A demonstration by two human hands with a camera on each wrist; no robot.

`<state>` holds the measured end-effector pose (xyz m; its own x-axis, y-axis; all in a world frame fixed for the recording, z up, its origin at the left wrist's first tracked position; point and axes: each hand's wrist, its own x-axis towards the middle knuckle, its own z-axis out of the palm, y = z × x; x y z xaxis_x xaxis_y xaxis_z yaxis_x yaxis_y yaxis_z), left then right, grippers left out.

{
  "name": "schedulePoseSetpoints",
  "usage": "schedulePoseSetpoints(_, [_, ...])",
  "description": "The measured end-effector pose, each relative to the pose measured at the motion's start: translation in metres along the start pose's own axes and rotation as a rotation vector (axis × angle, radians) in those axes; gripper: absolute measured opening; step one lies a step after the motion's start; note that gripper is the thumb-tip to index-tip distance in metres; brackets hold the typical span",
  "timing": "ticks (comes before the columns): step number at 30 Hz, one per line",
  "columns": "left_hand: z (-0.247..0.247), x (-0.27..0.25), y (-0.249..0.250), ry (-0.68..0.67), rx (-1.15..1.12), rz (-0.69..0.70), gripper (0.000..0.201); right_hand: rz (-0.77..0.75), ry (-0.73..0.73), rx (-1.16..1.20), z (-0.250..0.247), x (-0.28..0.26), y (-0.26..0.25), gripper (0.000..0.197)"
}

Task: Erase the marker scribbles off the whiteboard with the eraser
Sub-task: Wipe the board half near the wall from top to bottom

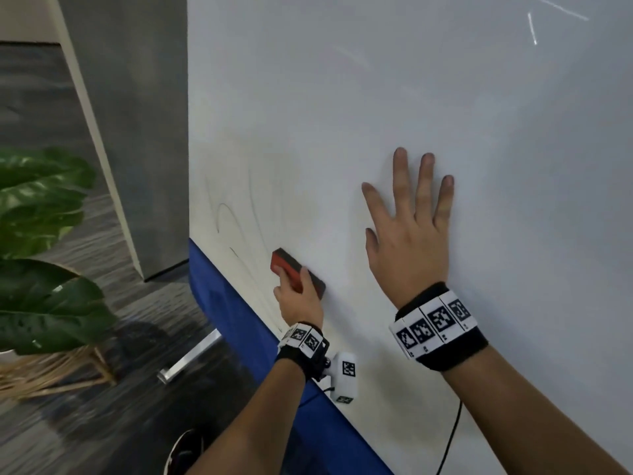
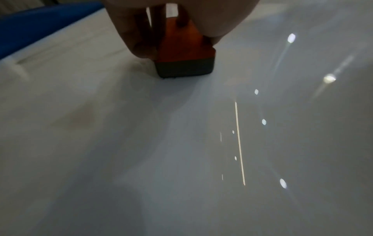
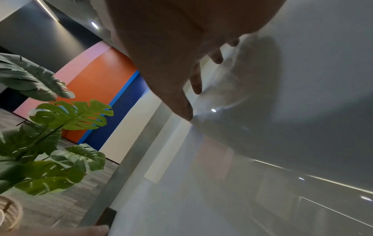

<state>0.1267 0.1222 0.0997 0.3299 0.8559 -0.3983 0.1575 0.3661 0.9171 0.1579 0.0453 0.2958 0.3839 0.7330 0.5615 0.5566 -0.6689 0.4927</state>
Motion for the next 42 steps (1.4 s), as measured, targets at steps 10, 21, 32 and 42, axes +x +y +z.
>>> schedulePoseSetpoints(10, [-0.018, 0.074, 0.074, -0.026, -0.026, 0.462, 0.065, -0.011, -0.016, 0.024, 0.015, 0.017, -0.017, 0.057])
schedulePoseSetpoints(21, [-0.012, 0.050, 0.084, -0.113, -0.100, 0.711, 0.065, 0.044, 0.062, 0.138, 0.007, 0.036, -0.035, 0.080])
schedulePoseSetpoints(32, [-0.023, 0.095, 0.118, -0.089, -0.085, 0.738, 0.066, 0.052, -0.043, 0.016, 0.009, 0.053, -0.048, 0.079])
schedulePoseSetpoints(42, [-0.026, 0.184, 0.075, 0.086, 0.007, 0.077, 0.064, 0.080, -0.097, -0.047, 0.016, 0.060, -0.058, 0.087])
